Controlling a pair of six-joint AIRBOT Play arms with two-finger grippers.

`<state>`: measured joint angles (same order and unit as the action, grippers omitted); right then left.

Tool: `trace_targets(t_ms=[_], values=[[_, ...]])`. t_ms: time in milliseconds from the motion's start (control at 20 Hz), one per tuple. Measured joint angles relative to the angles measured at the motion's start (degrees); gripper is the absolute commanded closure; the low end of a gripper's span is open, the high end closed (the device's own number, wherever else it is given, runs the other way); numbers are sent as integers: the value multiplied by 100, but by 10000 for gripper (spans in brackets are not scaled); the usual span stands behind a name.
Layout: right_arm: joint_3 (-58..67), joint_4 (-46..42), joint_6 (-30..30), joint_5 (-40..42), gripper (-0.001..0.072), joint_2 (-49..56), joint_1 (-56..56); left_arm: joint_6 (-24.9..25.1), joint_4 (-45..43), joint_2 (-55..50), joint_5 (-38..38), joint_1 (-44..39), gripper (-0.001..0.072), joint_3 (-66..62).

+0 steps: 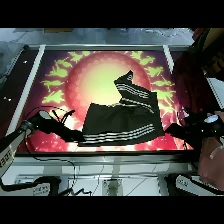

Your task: Fold the clothes and pants, and hang the long-sleeved shirts on hangers.

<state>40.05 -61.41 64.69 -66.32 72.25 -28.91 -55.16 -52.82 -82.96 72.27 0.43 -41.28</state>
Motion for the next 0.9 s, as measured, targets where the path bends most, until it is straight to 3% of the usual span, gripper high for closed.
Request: trace_targets(t_ms=[150,200,250,550,650,700,850,900], values=[[90,-146,205,44,194,101,0,-39,0,-7,-26,-177,98,17],[107,-140,232,48,195,168,0,-57,-2,-7,-35,-208,164,22],[118,-72,240,52,197,249,0,-61,-46,-7,-76,-225,175,24],[149,688,-153,-197,246,809,-2,-96,-66,-9,-127,-275,174,26],[149,911,-275,-240,295,990,0,-98,-68,-9,-131,-278,186,26],[149,1016,-310,-297,350,1073,9,-98,-70,-9,-136,-278,257,26],[144,1099,-444,-380,664,1241,98,-94,-155,-15,-247,-282,528,33],[142,1145,-518,-361,689,1268,140,-92,-181,-20,-293,-282,659,28]])
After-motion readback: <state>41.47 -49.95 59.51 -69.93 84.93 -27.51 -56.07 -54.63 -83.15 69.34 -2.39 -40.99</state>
